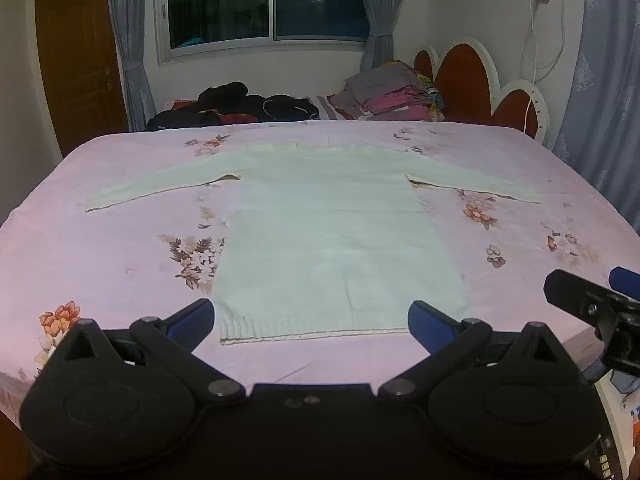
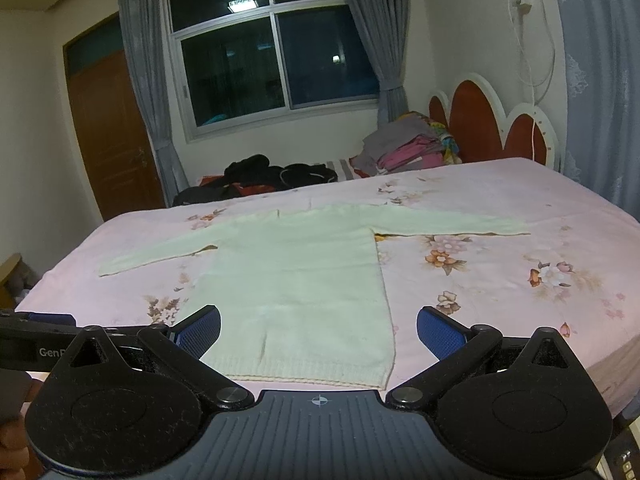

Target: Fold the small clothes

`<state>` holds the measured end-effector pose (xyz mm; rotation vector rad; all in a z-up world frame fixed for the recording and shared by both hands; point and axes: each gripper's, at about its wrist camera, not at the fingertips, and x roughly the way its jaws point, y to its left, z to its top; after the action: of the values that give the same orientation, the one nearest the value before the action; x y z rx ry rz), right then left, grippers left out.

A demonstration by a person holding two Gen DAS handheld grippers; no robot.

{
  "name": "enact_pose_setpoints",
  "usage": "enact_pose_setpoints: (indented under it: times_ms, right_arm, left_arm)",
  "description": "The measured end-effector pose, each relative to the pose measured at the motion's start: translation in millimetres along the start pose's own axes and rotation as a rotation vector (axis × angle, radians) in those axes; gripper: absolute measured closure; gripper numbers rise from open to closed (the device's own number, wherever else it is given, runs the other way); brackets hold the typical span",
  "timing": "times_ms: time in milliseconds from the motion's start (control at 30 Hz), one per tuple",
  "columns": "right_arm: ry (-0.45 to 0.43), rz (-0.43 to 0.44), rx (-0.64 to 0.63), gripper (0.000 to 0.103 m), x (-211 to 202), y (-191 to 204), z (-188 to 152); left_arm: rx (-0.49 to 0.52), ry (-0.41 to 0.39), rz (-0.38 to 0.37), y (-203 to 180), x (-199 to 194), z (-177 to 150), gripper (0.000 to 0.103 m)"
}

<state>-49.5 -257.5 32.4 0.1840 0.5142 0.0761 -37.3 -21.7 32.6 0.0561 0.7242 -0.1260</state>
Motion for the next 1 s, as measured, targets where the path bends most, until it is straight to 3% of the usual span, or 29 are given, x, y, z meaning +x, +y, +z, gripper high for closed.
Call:
enact_pose_setpoints:
  times_ms: [1000]
  right_arm:
    - [0.011, 0.0, -0.005, 0.0, 13.2, 6.0, 0.6]
  left_arm:
    - [-0.043, 0.0, 0.023, 17.0, 4.1, 0.9, 0.0]
